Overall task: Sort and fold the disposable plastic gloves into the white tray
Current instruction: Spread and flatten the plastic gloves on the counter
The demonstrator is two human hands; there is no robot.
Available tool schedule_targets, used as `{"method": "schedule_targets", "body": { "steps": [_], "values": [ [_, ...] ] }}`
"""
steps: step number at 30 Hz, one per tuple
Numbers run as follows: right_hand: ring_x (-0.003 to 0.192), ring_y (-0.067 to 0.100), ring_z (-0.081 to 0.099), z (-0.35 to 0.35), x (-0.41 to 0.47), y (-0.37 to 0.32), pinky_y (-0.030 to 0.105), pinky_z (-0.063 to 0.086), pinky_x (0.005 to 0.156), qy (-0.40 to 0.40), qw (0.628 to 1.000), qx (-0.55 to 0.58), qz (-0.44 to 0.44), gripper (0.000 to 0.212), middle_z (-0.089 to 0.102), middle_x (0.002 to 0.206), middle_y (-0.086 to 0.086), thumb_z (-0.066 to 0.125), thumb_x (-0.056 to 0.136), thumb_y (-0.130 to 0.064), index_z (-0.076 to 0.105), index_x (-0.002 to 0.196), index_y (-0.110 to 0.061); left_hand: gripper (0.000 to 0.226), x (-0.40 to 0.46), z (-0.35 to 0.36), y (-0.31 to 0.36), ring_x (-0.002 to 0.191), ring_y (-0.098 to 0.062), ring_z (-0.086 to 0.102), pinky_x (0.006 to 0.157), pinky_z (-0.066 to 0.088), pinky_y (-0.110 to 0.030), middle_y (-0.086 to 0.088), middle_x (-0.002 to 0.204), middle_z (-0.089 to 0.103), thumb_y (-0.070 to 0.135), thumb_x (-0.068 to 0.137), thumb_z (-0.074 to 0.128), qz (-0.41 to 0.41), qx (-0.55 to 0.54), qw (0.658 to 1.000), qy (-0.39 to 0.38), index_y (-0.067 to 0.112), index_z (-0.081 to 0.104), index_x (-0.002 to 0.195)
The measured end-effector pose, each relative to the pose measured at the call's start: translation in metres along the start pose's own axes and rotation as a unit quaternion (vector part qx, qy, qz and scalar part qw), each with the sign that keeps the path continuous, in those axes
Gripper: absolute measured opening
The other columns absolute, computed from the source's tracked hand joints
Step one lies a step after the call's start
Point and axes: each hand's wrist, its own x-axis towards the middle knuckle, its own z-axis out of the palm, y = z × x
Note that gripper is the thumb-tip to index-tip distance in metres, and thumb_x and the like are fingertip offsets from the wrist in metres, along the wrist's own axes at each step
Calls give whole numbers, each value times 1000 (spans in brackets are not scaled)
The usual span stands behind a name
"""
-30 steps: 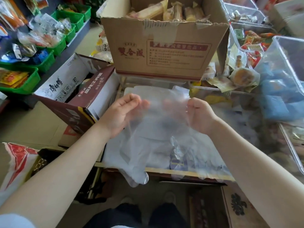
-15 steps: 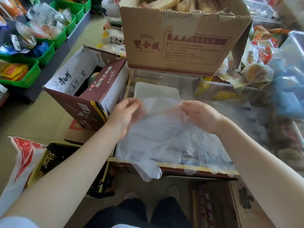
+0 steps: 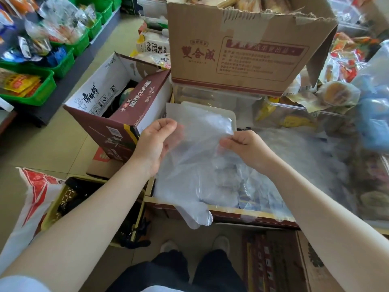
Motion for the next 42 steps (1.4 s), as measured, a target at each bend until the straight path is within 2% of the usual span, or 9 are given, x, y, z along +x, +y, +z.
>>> {"method": "schedule_targets", "body": {
  "steps": [3, 6, 10, 15, 23, 28, 33, 38, 42],
  "values": [
    [53, 11, 53, -6, -4, 0, 19, 45, 57, -62, 998, -7, 29, 37, 62, 76, 15, 46, 96, -35, 74, 75, -22, 8, -2, -4, -2, 77, -8, 66, 71, 50, -21, 2, 79, 66, 14, 89, 60, 50, 126, 991, 6, 16, 60, 80],
    [92, 22, 64, -8, -2, 4, 31, 47, 94, -87, 994, 41, 44, 38, 71, 93, 9, 42, 98, -36, 71, 84, -16, 13, -6, -2, 0, 68, 1, 65, 64, 46, -9, 2, 75, 63, 7, 87, 62, 114, 183, 977, -4, 14, 58, 77],
    [69, 5, 65, -6, 0, 0, 14, 48, 67, -52, 988, 147, 8, 15, 67, 76, 1, 49, 95, -7, 62, 88, -4, 17, -10, 0, 3, 73, -2, 68, 67, 48, -10, 1, 79, 67, -3, 85, 61, 132, 205, 969, -46, 11, 56, 76],
    [78, 11, 66, -8, 3, 3, 26, 50, 83, -74, 993, 96, -13, 9, 70, 81, 3, 58, 90, -8, 66, 89, -6, 12, -9, 0, 8, 84, -14, 68, 79, 53, -21, 0, 82, 71, 0, 86, 60, 118, 194, 968, -105, 12, 60, 87],
    [74, 21, 65, -9, 1, 8, 33, 53, 74, -44, 991, 128, 8, 7, 69, 77, 8, 55, 91, -3, 60, 88, 0, 21, -10, 10, 4, 77, -9, 68, 75, 55, -23, 1, 78, 67, 1, 85, 63, 145, 207, 965, -67, 18, 57, 96],
    [72, 8, 62, -2, 2, 15, 21, 52, 76, -33, 991, 121, 39, 25, 64, 82, 4, 62, 83, 6, 62, 104, -8, 23, -4, 9, 5, 83, -8, 69, 86, 55, -33, 6, 86, 70, 8, 85, 65, 163, 277, 946, -35, 16, 66, 106],
    [82, 4, 63, 6, 3, 17, 17, 49, 84, -42, 989, 125, 67, 23, 69, 91, -4, 65, 83, 1, 68, 101, -13, 13, 0, 13, 7, 78, -6, 68, 78, 54, -20, 7, 84, 70, 8, 85, 66, 207, 310, 928, -21, 15, 69, 96],
    [78, 7, 64, -5, 4, 17, 17, 50, 77, -8, 976, 212, 51, 20, 70, 83, -7, 61, 83, 5, 69, 90, -12, 23, 6, 4, 8, 96, -5, 64, 75, 51, -18, 5, 107, 68, 28, 83, 65, 120, 305, 941, -90, 23, 65, 106],
    [78, -1, 63, -13, 5, 10, 10, 48, 77, -39, 992, 110, 41, 21, 69, 89, -5, 62, 83, 5, 70, 95, -10, 14, 7, 5, 21, 89, 5, 63, 73, 47, -6, 11, 96, 70, 31, 82, 66, 90, 431, 883, -162, 27, 69, 95]
  ]
}}
